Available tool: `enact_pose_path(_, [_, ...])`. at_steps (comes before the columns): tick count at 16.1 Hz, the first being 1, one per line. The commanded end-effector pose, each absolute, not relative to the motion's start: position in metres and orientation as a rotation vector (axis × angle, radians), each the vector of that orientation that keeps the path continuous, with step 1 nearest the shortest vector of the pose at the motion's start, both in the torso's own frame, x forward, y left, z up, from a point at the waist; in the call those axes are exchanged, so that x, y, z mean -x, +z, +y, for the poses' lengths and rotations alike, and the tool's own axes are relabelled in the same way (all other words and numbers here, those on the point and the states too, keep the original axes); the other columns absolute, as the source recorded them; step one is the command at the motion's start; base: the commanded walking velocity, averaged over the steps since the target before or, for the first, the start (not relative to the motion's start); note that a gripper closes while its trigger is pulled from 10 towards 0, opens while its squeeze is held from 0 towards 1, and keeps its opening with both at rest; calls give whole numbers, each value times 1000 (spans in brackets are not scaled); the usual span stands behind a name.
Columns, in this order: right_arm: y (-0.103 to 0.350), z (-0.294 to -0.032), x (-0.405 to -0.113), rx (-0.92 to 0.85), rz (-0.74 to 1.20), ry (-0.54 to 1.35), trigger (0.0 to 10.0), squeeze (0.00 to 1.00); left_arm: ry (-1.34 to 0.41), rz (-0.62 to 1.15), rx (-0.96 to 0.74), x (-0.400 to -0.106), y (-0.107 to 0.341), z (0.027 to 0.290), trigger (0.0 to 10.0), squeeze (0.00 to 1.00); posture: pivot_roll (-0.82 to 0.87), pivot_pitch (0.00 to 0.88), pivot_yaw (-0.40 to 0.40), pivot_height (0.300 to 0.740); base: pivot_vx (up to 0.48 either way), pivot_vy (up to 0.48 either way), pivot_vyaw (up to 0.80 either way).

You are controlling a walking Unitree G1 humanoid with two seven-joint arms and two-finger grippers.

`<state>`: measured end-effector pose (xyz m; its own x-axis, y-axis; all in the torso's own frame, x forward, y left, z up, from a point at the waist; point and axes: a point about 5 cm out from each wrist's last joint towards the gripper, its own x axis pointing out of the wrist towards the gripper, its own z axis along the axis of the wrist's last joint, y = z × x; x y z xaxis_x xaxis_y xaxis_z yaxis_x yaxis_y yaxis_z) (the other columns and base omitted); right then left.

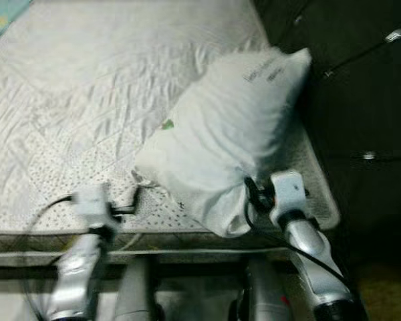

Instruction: Clean up the room

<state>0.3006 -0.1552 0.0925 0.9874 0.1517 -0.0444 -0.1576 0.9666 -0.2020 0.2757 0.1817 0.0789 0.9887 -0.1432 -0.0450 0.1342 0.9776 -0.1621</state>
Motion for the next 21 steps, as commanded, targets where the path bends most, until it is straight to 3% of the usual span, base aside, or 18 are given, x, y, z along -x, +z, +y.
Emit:
enact_pose_path(1, [93, -152, -301, 191, 28, 172, 10000, 0, -104, 93, 139, -270, 72, 192, 10000, 0, 23, 172, 9, 558, 0, 0, 0])
enact_pose_path(11, [97, -140, -305, 103, 62, 349, 10000, 0, -100, 104, 139, -268, 71, 193, 10000, 0, 26, 174, 15, 548, 0, 0, 0])
enact_pose_path(17, [98, -140, -309, -41, 221, 494, 10000, 0, -102, 109, 131, -268, 72, 194, 10000, 0, 28, 184, 27, 548, 0, 0, 0])
enact_pose_path(20, [101, -125, -310, -44, 239, 484, 10000, 0, -110, 114, 123, -268, 71, 194, 10000, 0, 31, 184, 30, 548, 0, 0, 0])
enact_pose_path(21, [99, -108, -308, -59, 290, 478, 10000, 0, -112, 108, 122, -268, 74, 195, 10000, 0, 42, 187, 32, 548, 0, 0, 0])
